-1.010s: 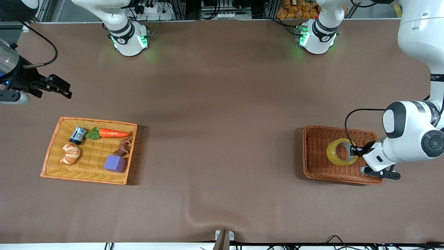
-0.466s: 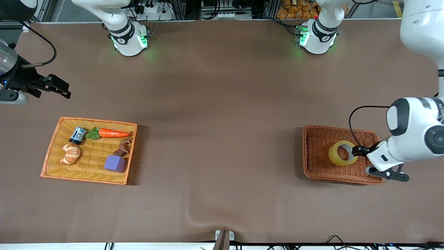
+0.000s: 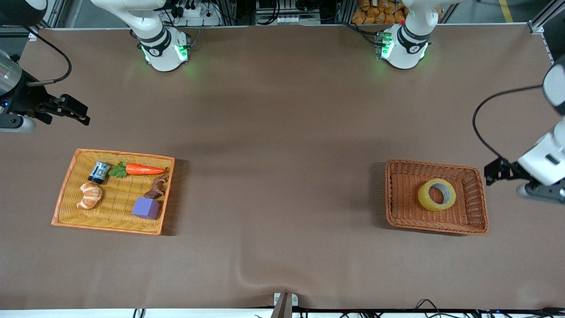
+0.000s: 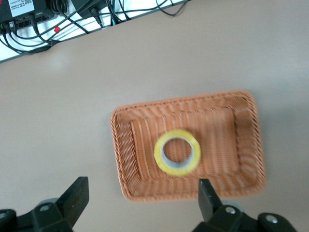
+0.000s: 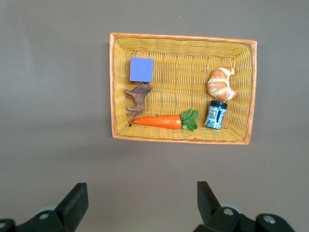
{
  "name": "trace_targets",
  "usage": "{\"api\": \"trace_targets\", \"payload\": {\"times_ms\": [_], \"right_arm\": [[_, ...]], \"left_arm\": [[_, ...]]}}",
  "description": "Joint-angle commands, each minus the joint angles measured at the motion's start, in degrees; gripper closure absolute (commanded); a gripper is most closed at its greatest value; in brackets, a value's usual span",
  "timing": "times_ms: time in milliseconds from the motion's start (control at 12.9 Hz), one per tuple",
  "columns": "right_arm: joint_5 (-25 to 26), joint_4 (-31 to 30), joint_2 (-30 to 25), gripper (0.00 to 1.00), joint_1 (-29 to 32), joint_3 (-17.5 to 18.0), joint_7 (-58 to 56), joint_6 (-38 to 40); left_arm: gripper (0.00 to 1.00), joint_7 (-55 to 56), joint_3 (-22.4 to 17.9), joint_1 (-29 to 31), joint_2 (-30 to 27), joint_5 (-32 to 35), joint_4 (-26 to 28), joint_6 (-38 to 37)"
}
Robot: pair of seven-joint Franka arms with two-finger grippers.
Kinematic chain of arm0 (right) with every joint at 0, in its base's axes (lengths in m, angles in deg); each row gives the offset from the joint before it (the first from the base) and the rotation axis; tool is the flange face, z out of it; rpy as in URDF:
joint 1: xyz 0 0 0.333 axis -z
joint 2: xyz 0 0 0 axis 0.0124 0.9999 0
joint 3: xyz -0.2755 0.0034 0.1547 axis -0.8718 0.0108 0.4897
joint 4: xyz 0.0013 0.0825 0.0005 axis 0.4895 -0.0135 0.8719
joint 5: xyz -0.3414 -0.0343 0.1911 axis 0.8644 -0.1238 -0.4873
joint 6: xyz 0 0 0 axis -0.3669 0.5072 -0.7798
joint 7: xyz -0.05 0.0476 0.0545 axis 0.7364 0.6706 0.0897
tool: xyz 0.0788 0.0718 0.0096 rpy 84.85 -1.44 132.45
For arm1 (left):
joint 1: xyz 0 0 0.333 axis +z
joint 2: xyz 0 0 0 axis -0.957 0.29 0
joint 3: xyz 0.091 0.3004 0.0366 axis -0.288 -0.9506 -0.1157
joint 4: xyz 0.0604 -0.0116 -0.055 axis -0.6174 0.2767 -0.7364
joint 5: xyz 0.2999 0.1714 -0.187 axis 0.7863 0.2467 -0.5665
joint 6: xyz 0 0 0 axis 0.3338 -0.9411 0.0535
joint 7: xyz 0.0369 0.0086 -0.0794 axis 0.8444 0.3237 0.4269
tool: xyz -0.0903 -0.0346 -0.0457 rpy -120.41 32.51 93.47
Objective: Transfer tape with both arms
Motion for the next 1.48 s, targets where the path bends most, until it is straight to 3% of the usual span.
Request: {"api": "trace_targets", "payload": {"times_ms": [0, 466, 699, 777, 1399], "right_arm": [[0.01, 1.46, 0.13, 0.0, -0.07, 0.09, 0.15, 0.94], [0.09, 1.46, 0.48, 0.0, 0.37, -0.17, -0.38, 1.65], [0.09, 1.46, 0.48, 0.0, 0.37, -0.26, -0.47, 1.56], [0.09, 1.46, 0.48, 0.0, 0.37, -0.26, -0.47, 1.65], [0.09, 1.46, 0.57, 0.0, 0.28, -0.26, -0.47, 1.56]], "left_arm": [[0.0, -0.54, 0.09, 0.18, -5.51, -2.9, 0.88, -4.19], [0.0, -0.45, -1.66, 0.09, -14.91, -6.68, 1.83, -16.51], [0.0, 0.33, -9.37, -7.61, -20.01, -8.61, 6.49, -16.77], [0.0, 0.34, -11.66, -9.47, -20.11, -8.61, 7.02, -16.86], [0.0, 7.54, -11.25, -9.58, -17.83, -7.65, 4.74, -17.74]]}}
